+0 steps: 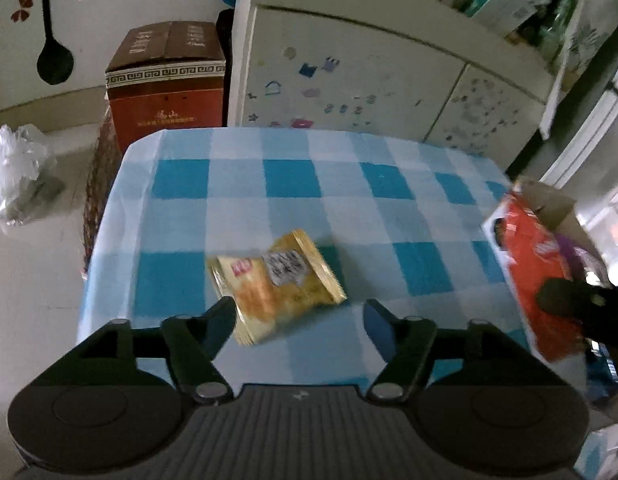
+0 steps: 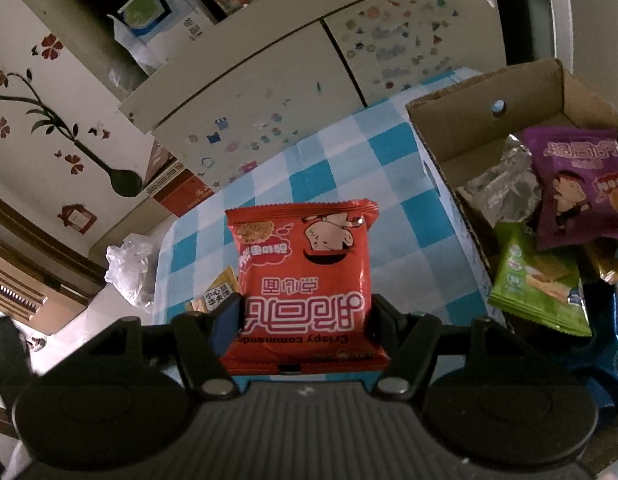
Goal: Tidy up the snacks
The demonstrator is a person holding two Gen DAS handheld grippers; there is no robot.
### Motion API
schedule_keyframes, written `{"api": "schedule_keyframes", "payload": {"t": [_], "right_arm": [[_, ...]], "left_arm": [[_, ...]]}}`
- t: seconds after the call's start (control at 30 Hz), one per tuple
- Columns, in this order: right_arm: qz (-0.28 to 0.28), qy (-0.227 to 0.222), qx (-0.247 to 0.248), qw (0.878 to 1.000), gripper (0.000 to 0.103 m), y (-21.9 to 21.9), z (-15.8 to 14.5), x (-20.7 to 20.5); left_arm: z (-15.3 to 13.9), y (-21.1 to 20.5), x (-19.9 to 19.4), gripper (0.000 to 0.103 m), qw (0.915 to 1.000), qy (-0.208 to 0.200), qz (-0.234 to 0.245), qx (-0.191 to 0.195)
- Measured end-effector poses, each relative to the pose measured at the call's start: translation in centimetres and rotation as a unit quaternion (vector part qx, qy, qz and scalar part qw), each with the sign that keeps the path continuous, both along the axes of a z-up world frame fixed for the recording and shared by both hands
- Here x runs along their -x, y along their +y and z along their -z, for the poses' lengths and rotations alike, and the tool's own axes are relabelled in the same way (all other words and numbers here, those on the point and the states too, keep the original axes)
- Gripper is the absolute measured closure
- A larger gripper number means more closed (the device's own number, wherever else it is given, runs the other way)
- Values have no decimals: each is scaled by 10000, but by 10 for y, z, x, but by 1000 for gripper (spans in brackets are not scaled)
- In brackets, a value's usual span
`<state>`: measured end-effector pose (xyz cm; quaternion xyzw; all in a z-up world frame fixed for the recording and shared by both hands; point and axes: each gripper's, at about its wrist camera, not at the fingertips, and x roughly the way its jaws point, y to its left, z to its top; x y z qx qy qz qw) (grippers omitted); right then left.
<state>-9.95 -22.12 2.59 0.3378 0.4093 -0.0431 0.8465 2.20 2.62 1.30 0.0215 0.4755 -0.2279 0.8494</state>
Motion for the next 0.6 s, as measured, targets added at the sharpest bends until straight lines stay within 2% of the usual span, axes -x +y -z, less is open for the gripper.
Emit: {"api": "schedule_keyframes", "payload": {"t": [0.07, 0.13, 0.2, 0.37, 0.5, 0.6], "right_arm": [[-10, -10, -4, 10000, 35, 0, 0, 0], [14, -8, -14, 10000, 35, -1, 1, -1], [38, -8, -20, 10000, 35, -2, 1, -1], [78, -26, -48, 10000, 35, -2, 0, -3], [57, -72, -73, 9999, 35, 1, -1, -6], [31, -65, -74, 9999, 35, 3, -1, -7]], "left_arm": [[2, -2, -12, 25, 9995, -194, 142, -205], [2, -8, -18, 25, 9965, -402, 551, -478], [3, -14, -20, 25, 9892, -527, 1152, -742], [15, -20, -17, 25, 9736, -568, 1984, -974], [29, -27, -18, 25, 9654, -561, 2242, -1210], [35, -26, -28, 23, 9654, -449, 2281, -1180]]}}
